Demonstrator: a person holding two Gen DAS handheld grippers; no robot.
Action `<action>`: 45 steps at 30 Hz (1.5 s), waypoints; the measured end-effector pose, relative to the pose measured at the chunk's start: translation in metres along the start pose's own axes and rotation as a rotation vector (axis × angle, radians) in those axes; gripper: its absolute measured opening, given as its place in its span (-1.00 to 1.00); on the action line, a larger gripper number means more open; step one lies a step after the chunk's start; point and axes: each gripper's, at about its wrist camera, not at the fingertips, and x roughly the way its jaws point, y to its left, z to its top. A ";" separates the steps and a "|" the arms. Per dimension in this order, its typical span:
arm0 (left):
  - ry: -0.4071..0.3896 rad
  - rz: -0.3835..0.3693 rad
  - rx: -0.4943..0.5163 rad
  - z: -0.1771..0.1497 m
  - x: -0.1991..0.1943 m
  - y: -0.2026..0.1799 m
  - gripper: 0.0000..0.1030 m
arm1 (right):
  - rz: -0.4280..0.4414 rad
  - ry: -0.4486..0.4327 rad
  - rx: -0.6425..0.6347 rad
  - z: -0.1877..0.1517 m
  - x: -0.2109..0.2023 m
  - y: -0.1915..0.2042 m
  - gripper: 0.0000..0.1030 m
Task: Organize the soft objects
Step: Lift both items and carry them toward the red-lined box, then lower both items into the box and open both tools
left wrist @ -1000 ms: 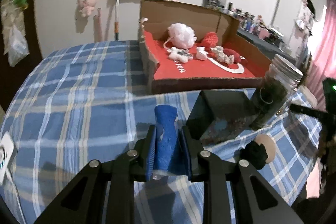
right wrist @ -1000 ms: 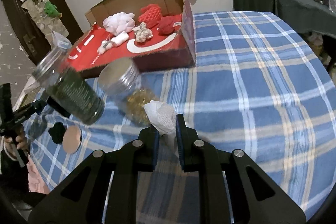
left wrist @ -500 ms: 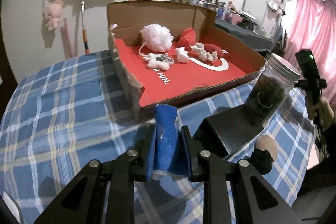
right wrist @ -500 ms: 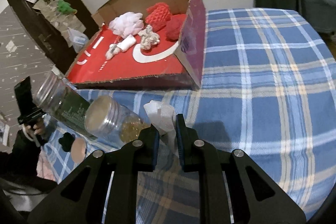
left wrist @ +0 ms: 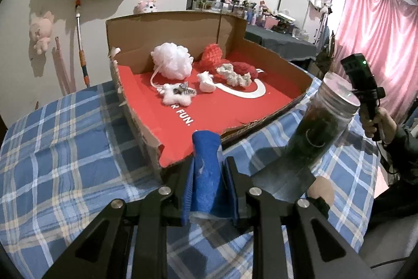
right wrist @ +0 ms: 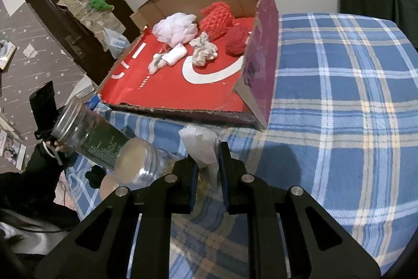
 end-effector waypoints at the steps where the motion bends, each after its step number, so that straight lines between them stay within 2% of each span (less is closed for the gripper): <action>1: -0.002 -0.007 0.000 0.001 0.000 0.000 -0.53 | 0.002 0.001 -0.004 0.001 0.000 0.001 -0.72; 10: -0.023 -0.048 -0.018 0.015 0.003 0.004 -0.53 | 0.047 0.015 -0.060 0.020 0.002 0.010 -0.72; 18: -0.044 -0.083 -0.019 0.042 0.013 -0.004 -0.53 | 0.076 0.031 -0.105 0.051 0.018 0.028 -0.72; 22: -0.013 -0.050 -0.001 0.057 0.030 -0.012 -0.53 | 0.011 0.032 -0.117 0.065 0.029 0.038 -0.72; 25: 0.034 0.003 -0.009 0.066 0.046 -0.014 -0.53 | -0.149 0.048 -0.176 0.073 0.042 0.049 -0.72; 29: 0.124 0.089 -0.054 0.072 0.069 -0.008 -0.53 | -0.344 0.110 -0.292 0.079 0.068 0.065 -0.72; 33: 0.195 0.160 -0.087 0.077 0.089 -0.001 -0.53 | -0.434 0.163 -0.341 0.085 0.090 0.071 -0.72; 34: 0.209 0.189 -0.087 0.078 0.093 0.000 -0.53 | -0.451 0.173 -0.347 0.087 0.095 0.071 -0.72; 39: 0.259 0.226 -0.108 0.081 0.111 0.006 -0.52 | -0.489 0.237 -0.328 0.096 0.112 0.063 -0.72; 45: 0.294 0.230 -0.129 0.081 0.122 0.010 -0.51 | -0.475 0.263 -0.296 0.103 0.118 0.056 -0.71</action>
